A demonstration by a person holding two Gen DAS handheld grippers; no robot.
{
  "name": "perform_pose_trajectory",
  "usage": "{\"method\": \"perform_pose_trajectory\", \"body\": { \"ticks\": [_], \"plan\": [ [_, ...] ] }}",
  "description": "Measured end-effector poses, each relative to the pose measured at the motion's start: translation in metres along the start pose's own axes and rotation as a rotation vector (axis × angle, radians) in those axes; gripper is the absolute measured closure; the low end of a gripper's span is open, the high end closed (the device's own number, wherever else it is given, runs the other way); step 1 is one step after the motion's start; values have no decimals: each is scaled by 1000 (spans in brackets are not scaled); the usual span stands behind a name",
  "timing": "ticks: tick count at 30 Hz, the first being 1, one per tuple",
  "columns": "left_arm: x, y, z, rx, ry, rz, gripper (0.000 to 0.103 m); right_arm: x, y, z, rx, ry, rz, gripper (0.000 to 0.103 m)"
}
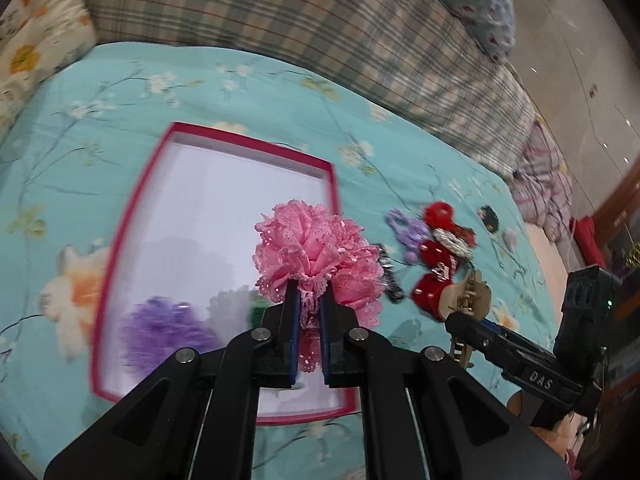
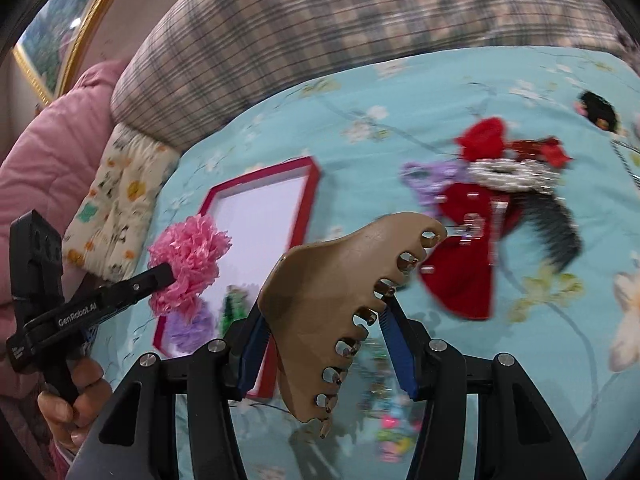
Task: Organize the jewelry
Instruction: 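Lower both held items into the white box and open both tools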
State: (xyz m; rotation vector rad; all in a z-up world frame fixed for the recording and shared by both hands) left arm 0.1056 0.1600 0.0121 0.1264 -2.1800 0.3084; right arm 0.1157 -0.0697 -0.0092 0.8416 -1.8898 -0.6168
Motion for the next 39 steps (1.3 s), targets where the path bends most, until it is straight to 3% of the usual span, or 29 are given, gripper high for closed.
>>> {"method": "perform_pose_trajectory", "body": {
  "ticks": [17, 27, 39],
  "plan": [
    [-9, 80, -6, 143, 6, -53, 97, -98, 86, 18, 149, 183, -130, 48],
    [-38, 93, -7, 178, 46, -45, 97, -137, 80, 31, 159, 265, -93, 48],
    [-71, 96, 3, 174, 108, -60, 96, -140, 72, 33, 152, 272, -95, 48]
  ]
}}
Point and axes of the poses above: each gripper's, at about its wrist camera, not at the fingertips, and x roughly against the way its jaws point, y to its left, z to its underside, the point moved 3 cm from there along -x, roughly the way its jaws point, and after that the axes turned 13 degrees about -z, right-handed, at the moved point
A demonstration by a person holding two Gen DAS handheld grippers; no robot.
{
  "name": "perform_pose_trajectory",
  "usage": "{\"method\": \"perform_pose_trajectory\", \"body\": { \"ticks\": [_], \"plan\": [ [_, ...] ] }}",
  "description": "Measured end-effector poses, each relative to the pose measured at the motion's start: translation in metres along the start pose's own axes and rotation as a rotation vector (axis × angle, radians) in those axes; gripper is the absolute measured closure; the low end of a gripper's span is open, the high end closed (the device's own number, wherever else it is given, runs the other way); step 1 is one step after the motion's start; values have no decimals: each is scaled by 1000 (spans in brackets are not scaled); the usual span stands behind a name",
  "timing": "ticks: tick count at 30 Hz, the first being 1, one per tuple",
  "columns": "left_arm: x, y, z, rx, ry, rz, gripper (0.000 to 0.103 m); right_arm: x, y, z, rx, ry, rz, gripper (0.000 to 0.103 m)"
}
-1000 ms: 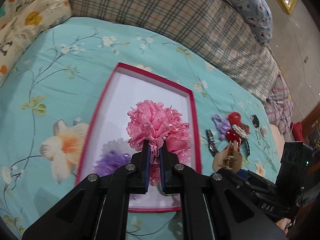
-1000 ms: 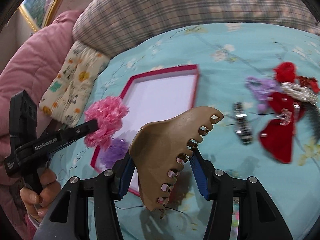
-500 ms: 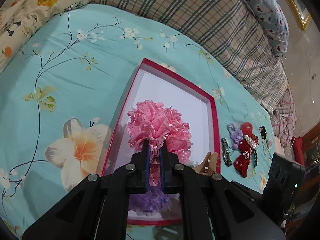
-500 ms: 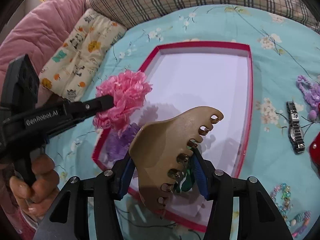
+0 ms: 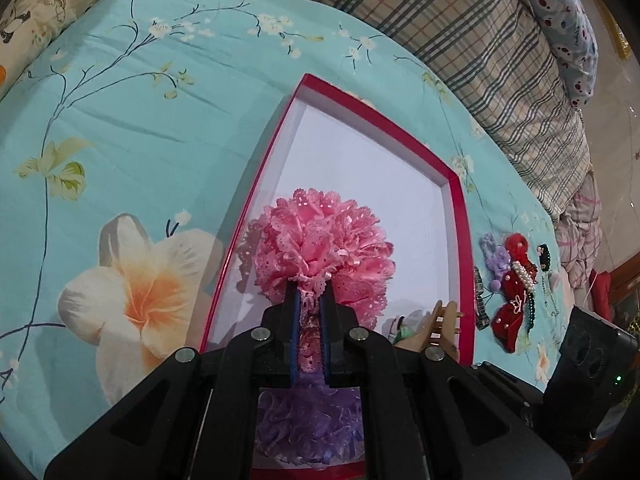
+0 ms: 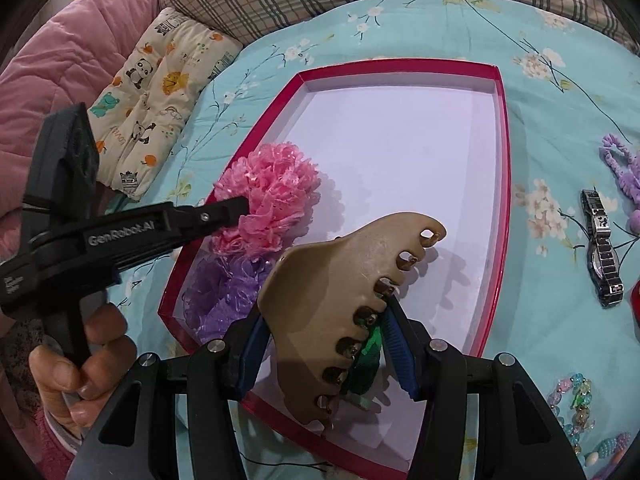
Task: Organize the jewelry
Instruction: 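Lower both held items into the white box and open both tools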
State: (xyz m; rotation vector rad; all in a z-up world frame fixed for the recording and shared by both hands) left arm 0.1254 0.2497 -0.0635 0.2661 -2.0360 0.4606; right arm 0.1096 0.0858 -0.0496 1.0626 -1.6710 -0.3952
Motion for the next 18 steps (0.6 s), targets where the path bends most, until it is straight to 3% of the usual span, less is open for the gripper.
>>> {"method": "perform_pose_trajectory", "body": {
  "ticks": [9, 12, 14, 18],
  "plan": [
    [1, 3, 1, 1, 8, -16, 93, -3, 2, -1, 18, 1, 7, 47],
    [3, 3, 1, 1, 11, -26, 82, -3, 2, -1, 14, 1, 8, 47],
    [5, 3, 2, 6, 11, -25, 64, -2, 2, -1, 8, 4, 6, 46],
    [10, 3, 3, 5, 9, -31, 64, 2, 3, 0, 5, 5, 4, 43]
  ]
}}
Point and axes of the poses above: each gripper's, at about its wrist camera, not at the fingertips, and x roughly against the way its jaws point, y to its left, z to its underside, the point moved 3 cm from there along -x, roughly the way its jaws point, and after that the axes turned 13 degrees about -z, right-handed, at the moved point
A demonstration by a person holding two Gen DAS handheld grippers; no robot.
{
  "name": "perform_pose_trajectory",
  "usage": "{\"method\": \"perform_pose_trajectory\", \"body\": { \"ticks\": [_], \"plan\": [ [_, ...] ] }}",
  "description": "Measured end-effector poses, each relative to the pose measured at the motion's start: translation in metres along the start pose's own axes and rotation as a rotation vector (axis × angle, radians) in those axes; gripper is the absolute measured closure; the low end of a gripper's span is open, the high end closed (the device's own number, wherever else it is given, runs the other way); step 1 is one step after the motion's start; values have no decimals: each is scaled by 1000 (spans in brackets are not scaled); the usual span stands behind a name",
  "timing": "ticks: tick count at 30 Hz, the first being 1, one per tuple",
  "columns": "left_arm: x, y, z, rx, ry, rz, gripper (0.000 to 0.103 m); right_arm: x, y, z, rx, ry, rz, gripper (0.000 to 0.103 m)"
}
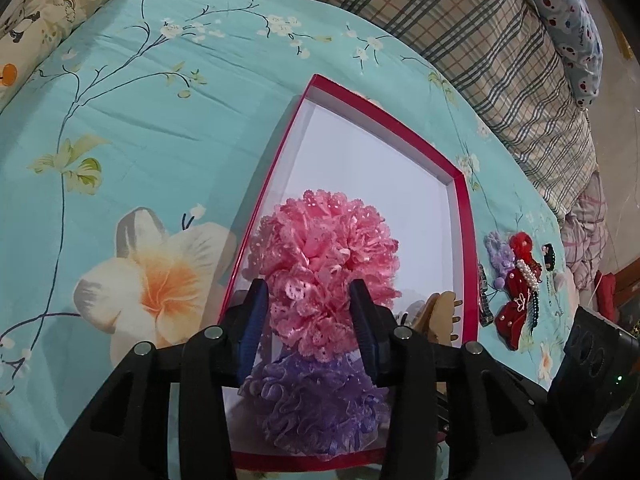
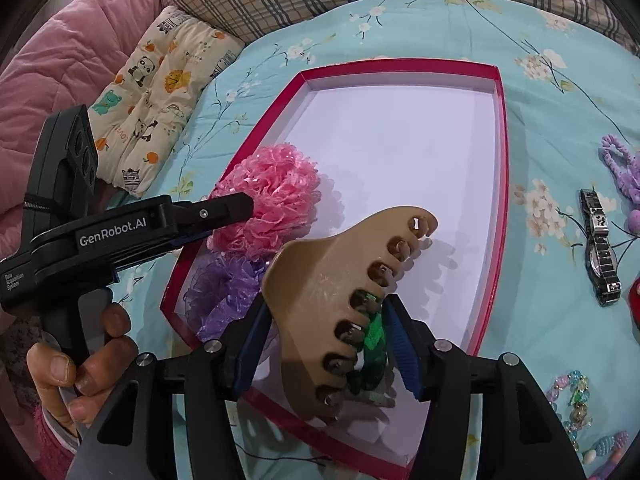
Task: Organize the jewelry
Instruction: 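Lower both held items into the white box and open both tools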
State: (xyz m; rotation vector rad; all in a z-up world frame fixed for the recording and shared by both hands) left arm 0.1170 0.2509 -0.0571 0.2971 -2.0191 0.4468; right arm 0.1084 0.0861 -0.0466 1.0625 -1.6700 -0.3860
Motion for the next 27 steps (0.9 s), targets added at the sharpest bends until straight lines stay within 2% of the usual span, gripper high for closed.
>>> {"method": "perform_pose_trajectory", "body": {
  "ticks": [2, 13, 15, 17, 27],
  "plan": [
    [2, 0, 1, 0, 0, -2, 64, 3, 1, 2, 3, -1, 0, 40],
    [18, -4, 5, -9, -16, -8, 64, 28, 4, 10, 1, -34, -7, 39],
    [23, -4, 6, -14, -22, -5, 60, 34, 4, 12, -4, -42, -10, 39],
    [29, -5, 7, -20, -36, -3, 51, 40, 4, 14, -6, -50, -14, 39],
    [56, -25, 10, -39, -72, 17, 50, 81, -8, 24, -28, -110, 3, 38]
  ]
}}
Point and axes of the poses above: each gripper's, at about its wrist camera, not at the fingertips, and x roughly against the way its jaws point, y to its left, z to its underside, the point moved 3 cm from there along -x, roughly the way its jaws point, and after that the axes turned 13 degrees about -z, right-handed, at the moved point
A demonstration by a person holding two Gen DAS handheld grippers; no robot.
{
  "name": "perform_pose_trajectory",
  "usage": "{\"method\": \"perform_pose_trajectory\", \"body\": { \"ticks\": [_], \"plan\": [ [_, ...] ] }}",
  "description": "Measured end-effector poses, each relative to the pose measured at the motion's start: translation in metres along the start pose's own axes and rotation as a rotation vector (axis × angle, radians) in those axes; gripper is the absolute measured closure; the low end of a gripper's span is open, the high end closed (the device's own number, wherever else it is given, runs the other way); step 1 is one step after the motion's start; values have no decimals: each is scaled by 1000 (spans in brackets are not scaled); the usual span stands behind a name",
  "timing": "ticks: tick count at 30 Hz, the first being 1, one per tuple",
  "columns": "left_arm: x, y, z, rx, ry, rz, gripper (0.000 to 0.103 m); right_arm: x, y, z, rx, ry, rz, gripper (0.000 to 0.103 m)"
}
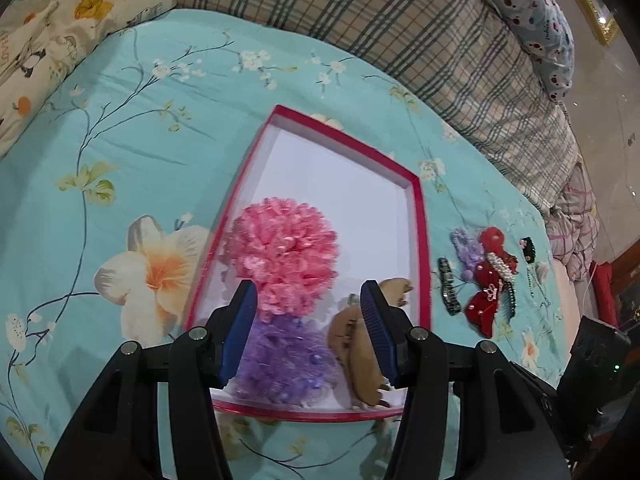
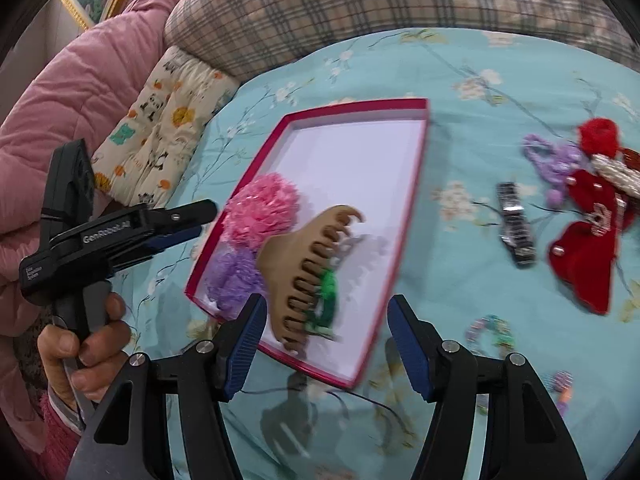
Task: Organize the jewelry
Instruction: 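Lower both held items into the white box and open both tools, then move both tools back over the remaining accessories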
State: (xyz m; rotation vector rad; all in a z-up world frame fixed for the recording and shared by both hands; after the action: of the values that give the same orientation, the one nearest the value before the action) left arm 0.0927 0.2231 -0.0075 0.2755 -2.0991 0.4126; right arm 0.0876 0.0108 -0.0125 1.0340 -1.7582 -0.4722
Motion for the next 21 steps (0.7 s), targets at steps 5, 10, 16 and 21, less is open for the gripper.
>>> {"method": "perform_pose_trajectory", "body": {
  "ticks": [5, 10, 16, 21],
  "plan": [
    [5, -22, 1, -29, -3, 20, 50, 29, -23, 3, -40, -42, 44, 38],
    [9, -49, 7, -68, -1, 45, 50, 61, -50, 7, -90, -94, 90, 38],
    [10, -79, 18, -117, 14, 72, 50, 94, -80, 13, -145, -148, 139, 38],
    [9, -104, 25, -157, 24, 90, 50, 119, -103, 19, -181, -184, 180, 38]
  ]
}}
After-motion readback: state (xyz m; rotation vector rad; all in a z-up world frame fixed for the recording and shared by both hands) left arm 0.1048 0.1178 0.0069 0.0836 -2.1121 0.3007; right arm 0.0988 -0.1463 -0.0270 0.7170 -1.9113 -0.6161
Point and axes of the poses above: each gripper's, at about its wrist camera, not at the fingertips, and x roughly against the way its jaws point, y to its left, z to its underside, the point moved 3 cm from there along -x, roughly the way its jaws point, and after that the axes turned 13 degrees about -z, right-handed, at the moved point
